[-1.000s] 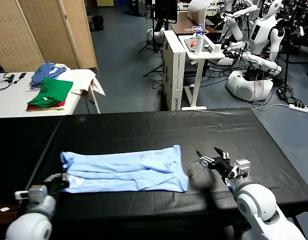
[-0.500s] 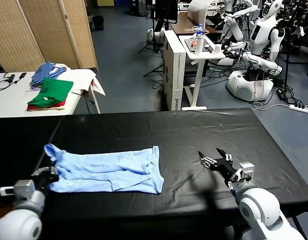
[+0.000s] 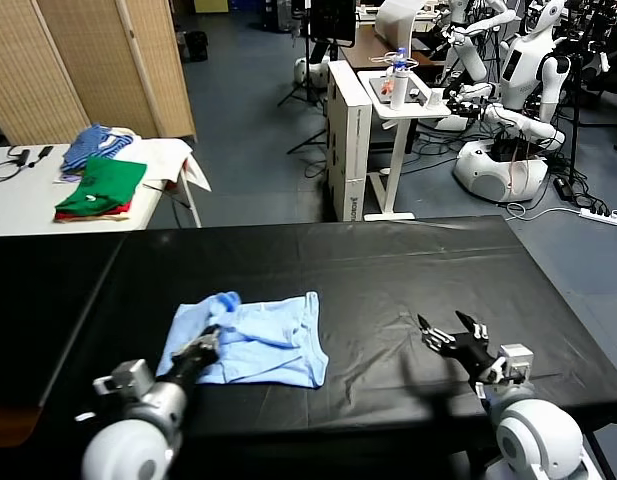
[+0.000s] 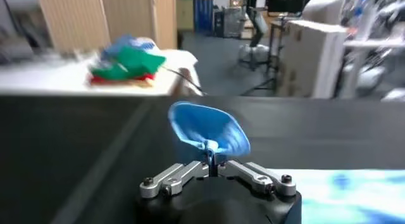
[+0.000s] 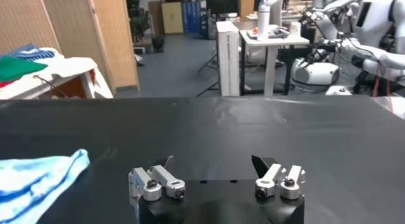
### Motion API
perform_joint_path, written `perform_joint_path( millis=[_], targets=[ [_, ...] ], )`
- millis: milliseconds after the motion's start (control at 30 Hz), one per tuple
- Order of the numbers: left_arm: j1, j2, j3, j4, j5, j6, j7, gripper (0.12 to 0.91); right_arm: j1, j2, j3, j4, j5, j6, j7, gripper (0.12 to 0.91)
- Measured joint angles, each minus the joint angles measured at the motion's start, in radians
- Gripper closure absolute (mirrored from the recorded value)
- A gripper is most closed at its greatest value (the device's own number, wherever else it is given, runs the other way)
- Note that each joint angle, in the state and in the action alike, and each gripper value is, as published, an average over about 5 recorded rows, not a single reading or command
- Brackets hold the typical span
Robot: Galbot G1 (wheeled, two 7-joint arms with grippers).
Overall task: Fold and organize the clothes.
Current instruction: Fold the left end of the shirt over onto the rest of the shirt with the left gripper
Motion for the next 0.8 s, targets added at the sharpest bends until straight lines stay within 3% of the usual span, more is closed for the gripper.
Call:
perform_joint_path(
  millis=[400,800],
  targets=[
    [-0.108,-0.136,0.223,0.055,-0.004,-0.004,0.008,0.857,-0.083,0.029,0.054,0.006,-0.029,0.007,-0.01,0.118],
    [-0.142,-0.233,0.296,0.102,0.048,-0.009,0.017,0.857,-0.079,0.037,0.041,0.003,-0.038,0.004,-0.011,0.118]
  ],
)
